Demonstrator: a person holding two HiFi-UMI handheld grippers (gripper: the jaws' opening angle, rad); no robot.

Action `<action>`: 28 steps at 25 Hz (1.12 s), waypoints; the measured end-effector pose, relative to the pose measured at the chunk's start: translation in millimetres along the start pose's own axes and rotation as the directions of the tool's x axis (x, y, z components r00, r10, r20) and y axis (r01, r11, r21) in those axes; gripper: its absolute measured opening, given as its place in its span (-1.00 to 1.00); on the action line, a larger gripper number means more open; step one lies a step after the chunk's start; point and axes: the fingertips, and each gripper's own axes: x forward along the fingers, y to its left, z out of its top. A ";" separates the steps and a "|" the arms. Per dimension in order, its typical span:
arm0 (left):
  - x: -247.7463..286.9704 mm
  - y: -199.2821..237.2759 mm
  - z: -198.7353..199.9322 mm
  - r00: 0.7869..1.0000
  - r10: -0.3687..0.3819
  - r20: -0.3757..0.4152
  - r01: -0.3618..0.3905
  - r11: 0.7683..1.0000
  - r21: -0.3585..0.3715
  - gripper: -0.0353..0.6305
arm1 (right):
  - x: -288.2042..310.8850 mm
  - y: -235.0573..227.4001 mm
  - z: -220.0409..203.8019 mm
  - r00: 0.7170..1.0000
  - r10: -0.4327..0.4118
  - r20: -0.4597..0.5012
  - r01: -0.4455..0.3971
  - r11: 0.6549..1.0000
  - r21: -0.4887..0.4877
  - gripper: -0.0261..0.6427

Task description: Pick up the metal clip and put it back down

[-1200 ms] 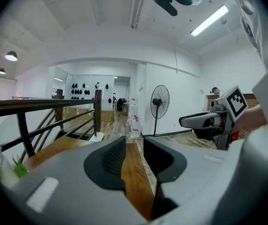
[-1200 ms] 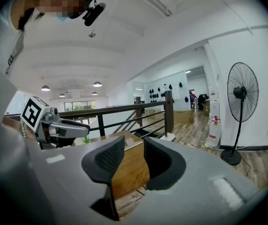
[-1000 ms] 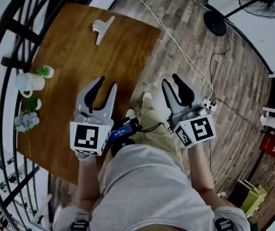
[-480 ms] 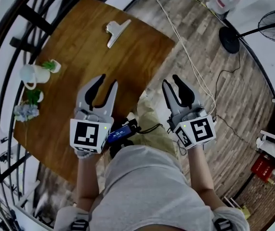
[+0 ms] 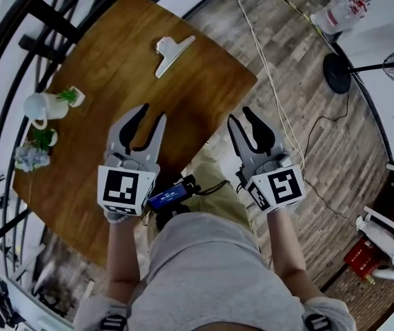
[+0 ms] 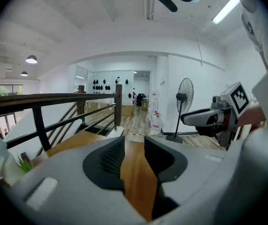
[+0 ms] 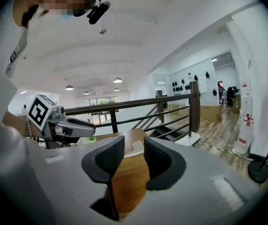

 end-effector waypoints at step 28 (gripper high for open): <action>95.6 54.1 -50.8 0.983 0.092 -0.159 -0.107 0.990 -0.093 -0.46 | 99.1 -48.4 -18.9 0.974 0.193 -0.118 -0.193 0.981 0.011 -0.55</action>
